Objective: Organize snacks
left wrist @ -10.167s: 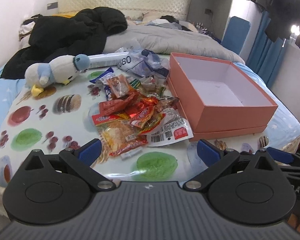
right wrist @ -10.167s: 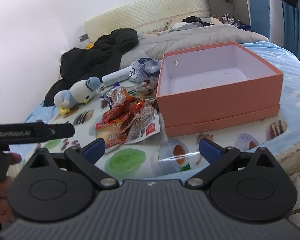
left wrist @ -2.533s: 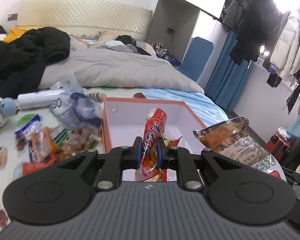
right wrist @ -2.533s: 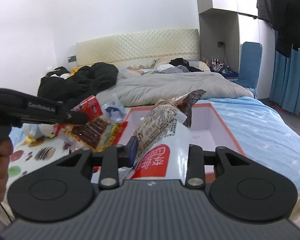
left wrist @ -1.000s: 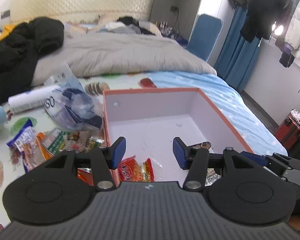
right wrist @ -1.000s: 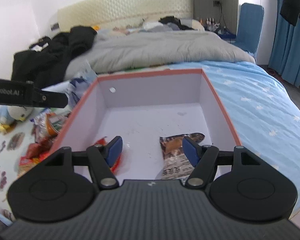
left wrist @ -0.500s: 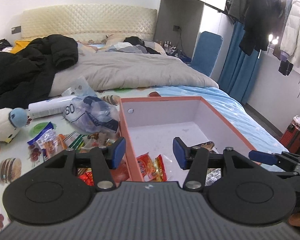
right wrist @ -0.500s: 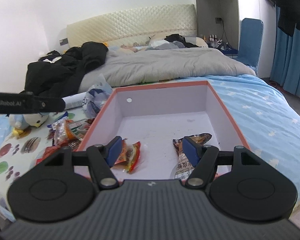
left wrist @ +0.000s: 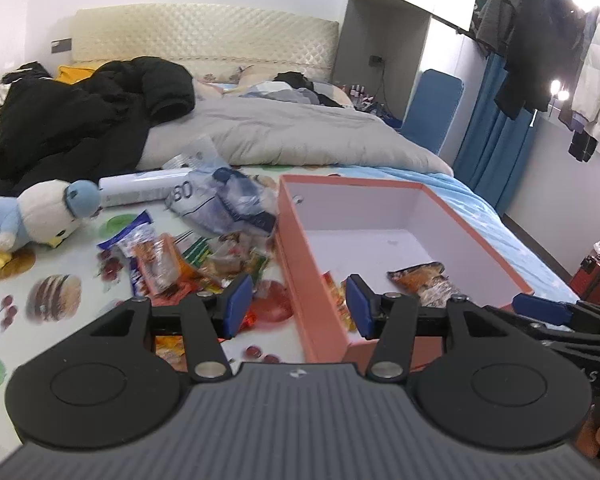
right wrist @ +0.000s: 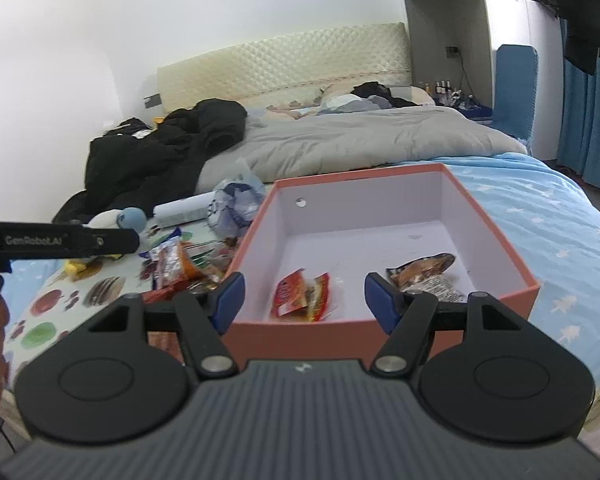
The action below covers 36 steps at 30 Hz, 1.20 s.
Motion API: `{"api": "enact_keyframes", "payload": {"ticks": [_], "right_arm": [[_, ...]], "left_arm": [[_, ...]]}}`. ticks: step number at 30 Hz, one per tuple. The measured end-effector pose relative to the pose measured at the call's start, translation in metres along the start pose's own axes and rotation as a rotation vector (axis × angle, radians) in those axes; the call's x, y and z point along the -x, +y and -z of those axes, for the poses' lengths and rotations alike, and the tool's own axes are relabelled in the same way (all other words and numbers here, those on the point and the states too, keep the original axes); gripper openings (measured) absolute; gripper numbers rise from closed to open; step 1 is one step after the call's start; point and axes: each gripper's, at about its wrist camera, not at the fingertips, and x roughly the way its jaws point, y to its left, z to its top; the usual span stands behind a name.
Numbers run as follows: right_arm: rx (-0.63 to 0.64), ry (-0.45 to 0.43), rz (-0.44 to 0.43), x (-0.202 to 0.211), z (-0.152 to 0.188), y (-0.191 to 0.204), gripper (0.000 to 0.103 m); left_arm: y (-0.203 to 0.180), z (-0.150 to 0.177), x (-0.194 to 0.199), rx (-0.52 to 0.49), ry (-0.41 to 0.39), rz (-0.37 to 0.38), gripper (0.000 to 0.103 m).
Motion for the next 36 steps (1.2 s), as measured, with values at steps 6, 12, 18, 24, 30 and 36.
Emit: {"api": "enact_keyframes", "payload": {"ticks": [6, 12, 18, 24, 30, 36], "right_arm": [[0.022, -0.012, -0.043, 0.013, 0.011, 0.020, 0.068], [0.025, -0.007, -0.074, 0.021, 0.021, 0.037, 0.068], [0.019, 0.011, -0.111, 0.027, 0.034, 0.055, 0.068], [0.016, 0.037, -0.163, 0.033, 0.052, 0.082, 0.068], [0.055, 0.065, -0.195, 0.034, 0.064, 0.104, 0.068], [0.057, 0.082, -0.197, 0.026, 0.067, 0.112, 0.068]], "left_arm": [[0.022, 0.016, 0.017, 0.014, 0.019, -0.012, 0.058], [0.040, 0.026, 0.034, 0.036, 0.021, -0.042, 0.058], [0.055, 0.044, 0.055, 0.049, 0.047, -0.065, 0.058], [0.068, 0.069, 0.067, 0.092, 0.084, -0.078, 0.058], [0.085, 0.085, 0.069, 0.128, 0.110, -0.093, 0.058], [0.104, 0.091, 0.057, 0.138, 0.116, -0.104, 0.058]]}}
